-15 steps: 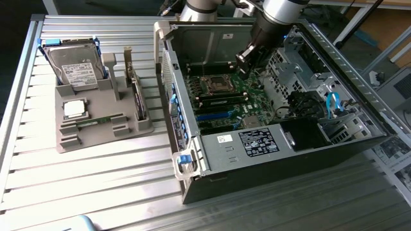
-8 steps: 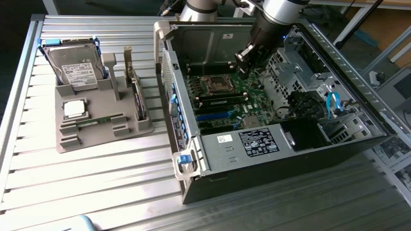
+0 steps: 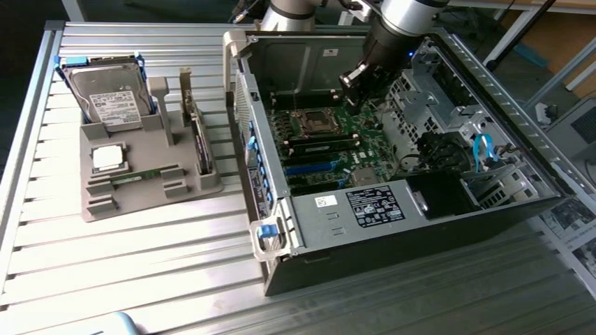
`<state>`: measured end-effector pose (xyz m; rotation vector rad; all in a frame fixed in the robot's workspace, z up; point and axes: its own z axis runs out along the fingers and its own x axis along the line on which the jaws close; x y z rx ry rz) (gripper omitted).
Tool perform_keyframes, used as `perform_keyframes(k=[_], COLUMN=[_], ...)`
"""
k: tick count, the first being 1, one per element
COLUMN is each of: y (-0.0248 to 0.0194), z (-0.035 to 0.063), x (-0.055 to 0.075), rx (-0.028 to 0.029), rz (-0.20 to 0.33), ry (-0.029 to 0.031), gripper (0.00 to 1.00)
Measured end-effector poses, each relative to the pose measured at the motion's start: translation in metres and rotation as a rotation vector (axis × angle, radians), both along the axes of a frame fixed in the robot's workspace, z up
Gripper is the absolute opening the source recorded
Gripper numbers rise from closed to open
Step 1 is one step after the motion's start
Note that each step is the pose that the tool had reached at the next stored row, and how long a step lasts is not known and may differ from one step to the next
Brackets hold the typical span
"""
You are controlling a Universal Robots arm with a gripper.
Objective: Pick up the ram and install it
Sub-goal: 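Press down the ram until it locks into place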
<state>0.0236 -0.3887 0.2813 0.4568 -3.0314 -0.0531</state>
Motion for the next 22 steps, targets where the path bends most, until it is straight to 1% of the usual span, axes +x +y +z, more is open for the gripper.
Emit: perform_keyframes(k=[4, 9, 13, 22], y=[0.0, 0.0, 0.0, -0.0001], z=[-0.0001, -0.0004, -0.0005, -0.0009], x=[0.0, 0.0, 0.0, 0.0], rx=[0.0, 0.0, 0.0001, 0.0], rz=[-0.03, -0.086, -0.117, -0.206], ry=[0.0, 0.0, 0.0, 0.0], gripper=[0.11, 0.11, 0.11, 0.11])
